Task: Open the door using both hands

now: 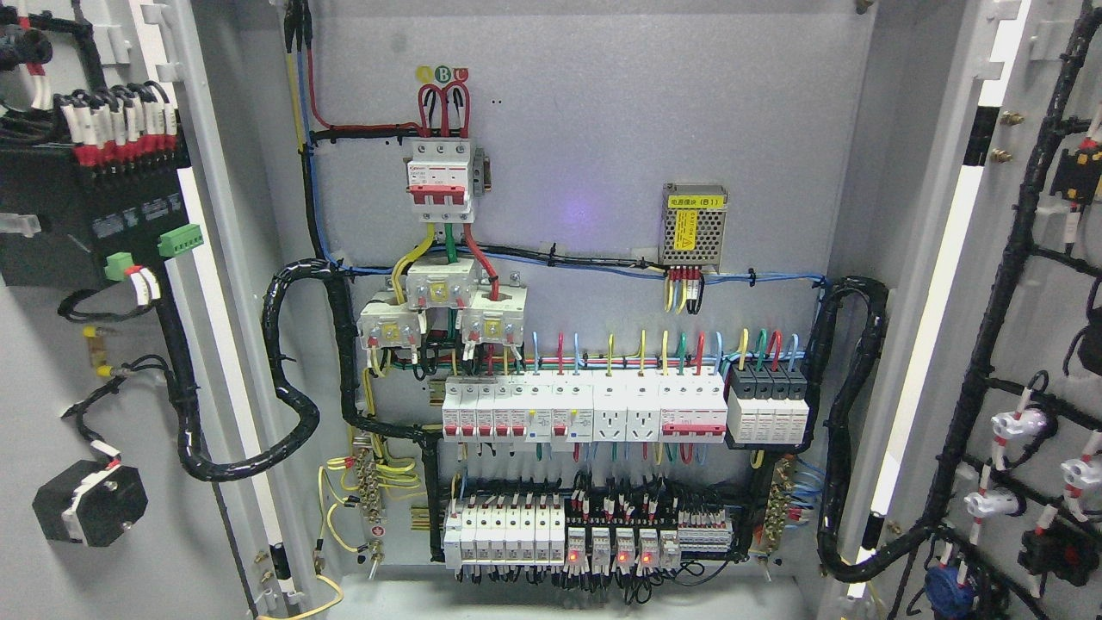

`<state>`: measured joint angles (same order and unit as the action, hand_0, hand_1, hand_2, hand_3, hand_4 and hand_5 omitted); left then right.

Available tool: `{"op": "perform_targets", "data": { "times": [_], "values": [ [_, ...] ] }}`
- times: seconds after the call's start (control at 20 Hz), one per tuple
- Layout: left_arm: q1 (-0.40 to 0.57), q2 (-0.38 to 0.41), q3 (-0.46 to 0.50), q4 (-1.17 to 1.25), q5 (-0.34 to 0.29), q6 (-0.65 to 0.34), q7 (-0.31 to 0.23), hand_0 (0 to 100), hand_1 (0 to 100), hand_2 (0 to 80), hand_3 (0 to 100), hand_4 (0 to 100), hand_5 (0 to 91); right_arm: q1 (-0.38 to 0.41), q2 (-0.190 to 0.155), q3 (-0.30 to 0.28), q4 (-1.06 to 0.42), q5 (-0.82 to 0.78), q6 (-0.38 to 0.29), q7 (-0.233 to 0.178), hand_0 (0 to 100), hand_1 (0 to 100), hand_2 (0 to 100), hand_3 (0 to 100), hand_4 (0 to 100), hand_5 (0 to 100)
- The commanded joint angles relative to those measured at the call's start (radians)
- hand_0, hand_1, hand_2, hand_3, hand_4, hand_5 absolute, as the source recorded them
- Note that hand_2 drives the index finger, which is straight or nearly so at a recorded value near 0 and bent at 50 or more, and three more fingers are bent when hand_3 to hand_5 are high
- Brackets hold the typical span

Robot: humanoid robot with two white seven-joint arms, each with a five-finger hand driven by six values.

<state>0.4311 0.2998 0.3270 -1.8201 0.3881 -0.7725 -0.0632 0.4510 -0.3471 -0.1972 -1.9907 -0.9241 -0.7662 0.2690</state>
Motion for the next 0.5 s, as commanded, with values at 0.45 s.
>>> {"op": "perform_targets", "data": {
  "times": [0.45],
  "values": [
    [-0.396,0.473,0.015,0.677,0.101,-0.909,0.065,0,0,0.0,0,0,0.0,0.009,0.007,-0.061,0.079,-0.009,-0.002,0.001,0,0,0,0,0,0]
  ]
}}
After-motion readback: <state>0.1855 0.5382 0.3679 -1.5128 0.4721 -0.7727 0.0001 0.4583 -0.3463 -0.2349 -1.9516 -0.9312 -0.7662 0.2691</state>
